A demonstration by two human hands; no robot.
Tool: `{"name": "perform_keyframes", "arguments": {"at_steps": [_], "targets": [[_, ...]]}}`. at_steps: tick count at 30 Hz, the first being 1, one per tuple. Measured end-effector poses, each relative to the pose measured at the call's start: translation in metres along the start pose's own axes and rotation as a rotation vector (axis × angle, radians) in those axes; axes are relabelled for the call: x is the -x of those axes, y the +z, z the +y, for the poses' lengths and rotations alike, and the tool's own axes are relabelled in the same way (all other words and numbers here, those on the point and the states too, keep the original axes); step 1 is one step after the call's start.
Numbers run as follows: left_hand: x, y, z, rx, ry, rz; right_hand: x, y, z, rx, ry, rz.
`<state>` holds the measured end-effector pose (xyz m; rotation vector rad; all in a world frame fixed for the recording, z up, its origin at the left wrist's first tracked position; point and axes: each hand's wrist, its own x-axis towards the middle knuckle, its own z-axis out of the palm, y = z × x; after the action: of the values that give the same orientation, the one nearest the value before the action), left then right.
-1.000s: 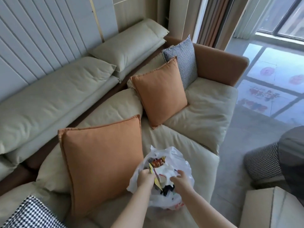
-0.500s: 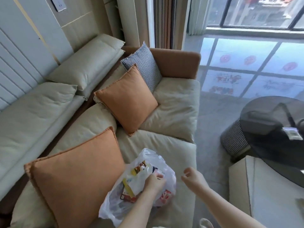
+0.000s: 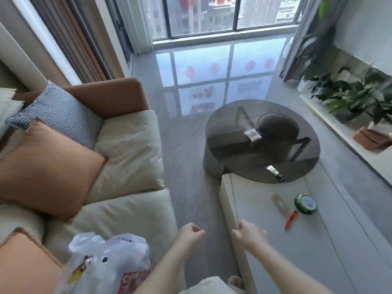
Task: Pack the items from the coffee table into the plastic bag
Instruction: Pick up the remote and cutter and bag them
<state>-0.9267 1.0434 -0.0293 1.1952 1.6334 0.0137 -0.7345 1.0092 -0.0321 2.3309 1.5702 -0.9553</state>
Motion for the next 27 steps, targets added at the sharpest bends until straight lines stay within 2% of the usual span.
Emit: {"name": "perform_keyframes", "arguments": {"at_steps": [5, 11, 20, 27], "targets": [[-0.011, 0.069, 0.070, -0.156, 0.057, -0.047, -0.013, -0.030, 0.099, -0.082, 0.146, 0.031], [-0.025, 0.133, 0.142, -0.331, 0.174, -0.141, -0.028, -0.045, 0.181, -0.208, 0.292, 0.053], [-0.094, 0.199, 0.198, -0.609, 0.263, -0.265, -0.070, -0.027, 0.260, -0.367, 0.482, 0.019], [-0.197, 0.262, 0.229, -0.740, 0.299, -0.329, -0.146, 0.005, 0.303, -0.468, 0.616, -0.022]]}}
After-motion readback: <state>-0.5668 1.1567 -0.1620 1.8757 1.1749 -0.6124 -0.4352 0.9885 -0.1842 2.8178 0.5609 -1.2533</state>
